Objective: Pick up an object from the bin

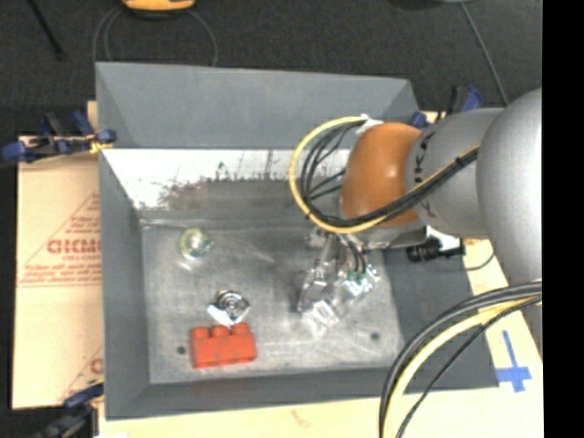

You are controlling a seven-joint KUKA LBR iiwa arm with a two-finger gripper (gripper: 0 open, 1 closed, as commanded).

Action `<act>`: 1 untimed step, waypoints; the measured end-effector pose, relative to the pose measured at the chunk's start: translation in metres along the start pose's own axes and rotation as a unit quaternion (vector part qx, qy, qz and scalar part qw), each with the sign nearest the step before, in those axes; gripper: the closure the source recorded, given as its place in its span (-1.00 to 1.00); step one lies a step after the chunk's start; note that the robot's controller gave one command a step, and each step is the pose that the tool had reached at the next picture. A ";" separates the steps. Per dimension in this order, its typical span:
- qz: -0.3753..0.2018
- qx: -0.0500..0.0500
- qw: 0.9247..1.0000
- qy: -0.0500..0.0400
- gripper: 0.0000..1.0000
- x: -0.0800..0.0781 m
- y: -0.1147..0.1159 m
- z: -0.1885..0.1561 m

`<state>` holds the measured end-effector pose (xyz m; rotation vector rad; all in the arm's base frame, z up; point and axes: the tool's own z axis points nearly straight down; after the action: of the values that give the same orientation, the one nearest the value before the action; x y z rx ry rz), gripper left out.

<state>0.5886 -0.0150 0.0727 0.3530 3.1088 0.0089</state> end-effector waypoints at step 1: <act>0.022 0.003 1.000 0.005 -1.00 0.022 0.009 -0.029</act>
Offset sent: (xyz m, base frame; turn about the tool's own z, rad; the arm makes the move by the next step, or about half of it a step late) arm -0.0208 0.0137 0.0273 0.0473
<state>0.5686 -0.0014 0.1019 0.4230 3.1115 0.0020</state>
